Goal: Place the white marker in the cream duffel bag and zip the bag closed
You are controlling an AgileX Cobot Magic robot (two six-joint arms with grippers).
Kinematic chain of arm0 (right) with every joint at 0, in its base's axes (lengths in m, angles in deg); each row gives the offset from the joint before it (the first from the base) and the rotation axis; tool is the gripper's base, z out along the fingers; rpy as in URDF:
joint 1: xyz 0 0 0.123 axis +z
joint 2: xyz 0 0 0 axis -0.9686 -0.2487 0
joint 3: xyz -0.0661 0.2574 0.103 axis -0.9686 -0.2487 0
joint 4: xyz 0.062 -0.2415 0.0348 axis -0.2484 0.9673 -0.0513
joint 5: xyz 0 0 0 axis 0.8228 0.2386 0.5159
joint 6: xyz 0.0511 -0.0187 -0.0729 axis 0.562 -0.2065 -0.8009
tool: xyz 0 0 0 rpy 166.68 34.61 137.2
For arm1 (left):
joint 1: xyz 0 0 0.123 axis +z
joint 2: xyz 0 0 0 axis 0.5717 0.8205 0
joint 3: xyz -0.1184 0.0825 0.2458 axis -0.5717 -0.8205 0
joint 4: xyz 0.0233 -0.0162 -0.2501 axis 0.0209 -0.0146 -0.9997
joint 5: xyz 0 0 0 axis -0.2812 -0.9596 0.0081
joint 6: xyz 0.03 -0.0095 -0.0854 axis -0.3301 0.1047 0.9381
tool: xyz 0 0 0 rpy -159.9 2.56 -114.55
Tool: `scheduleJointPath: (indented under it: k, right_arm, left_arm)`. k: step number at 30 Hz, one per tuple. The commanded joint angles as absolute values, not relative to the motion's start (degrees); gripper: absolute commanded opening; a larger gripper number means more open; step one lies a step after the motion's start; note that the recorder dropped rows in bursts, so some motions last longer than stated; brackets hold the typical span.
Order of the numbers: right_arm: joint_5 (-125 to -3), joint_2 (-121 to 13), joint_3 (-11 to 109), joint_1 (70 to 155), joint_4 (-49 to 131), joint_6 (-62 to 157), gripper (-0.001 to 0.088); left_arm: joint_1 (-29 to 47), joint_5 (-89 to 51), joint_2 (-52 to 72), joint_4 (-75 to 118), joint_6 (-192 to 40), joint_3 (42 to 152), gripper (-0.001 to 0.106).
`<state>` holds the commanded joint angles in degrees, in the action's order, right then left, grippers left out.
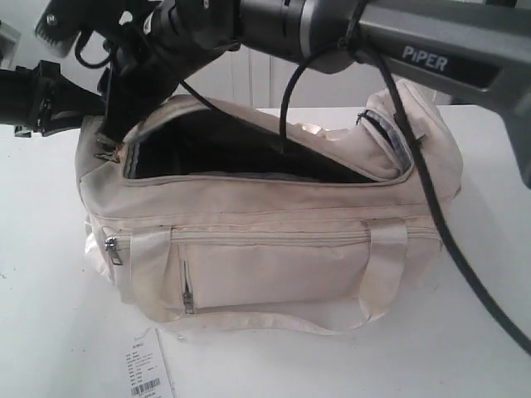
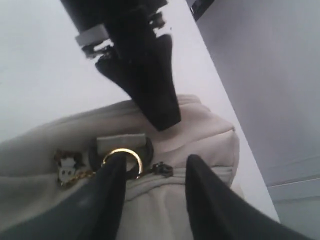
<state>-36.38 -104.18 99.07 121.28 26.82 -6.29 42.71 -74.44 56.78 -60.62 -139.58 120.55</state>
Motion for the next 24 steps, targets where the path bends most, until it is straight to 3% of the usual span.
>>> scheduleJointPath:
  k: [1,15,21,24]
  right_arm:
    - [-35.42,-104.45,99.07,121.31,26.82,-8.41,0.0421]
    - [-31.73,-104.99,99.07,124.27,26.34,-12.74,0.0422]
    - [-31.84,-105.66,99.07,124.38,28.25,-12.74,0.0544]
    - [-32.07,-106.25,99.07,124.38,31.81,-12.64,0.0551]
  left_arm:
    - [42.71,-75.78,56.78,-62.28,-141.31,120.55,0.0]
    - [42.71,-77.22,56.78,-65.77,-142.51,120.55,0.0]
    - [42.71,-77.33,56.78,-65.77,-142.53,120.55,0.0]
    - [42.71,-77.33,56.78,-65.77,-142.53,120.55,0.0]
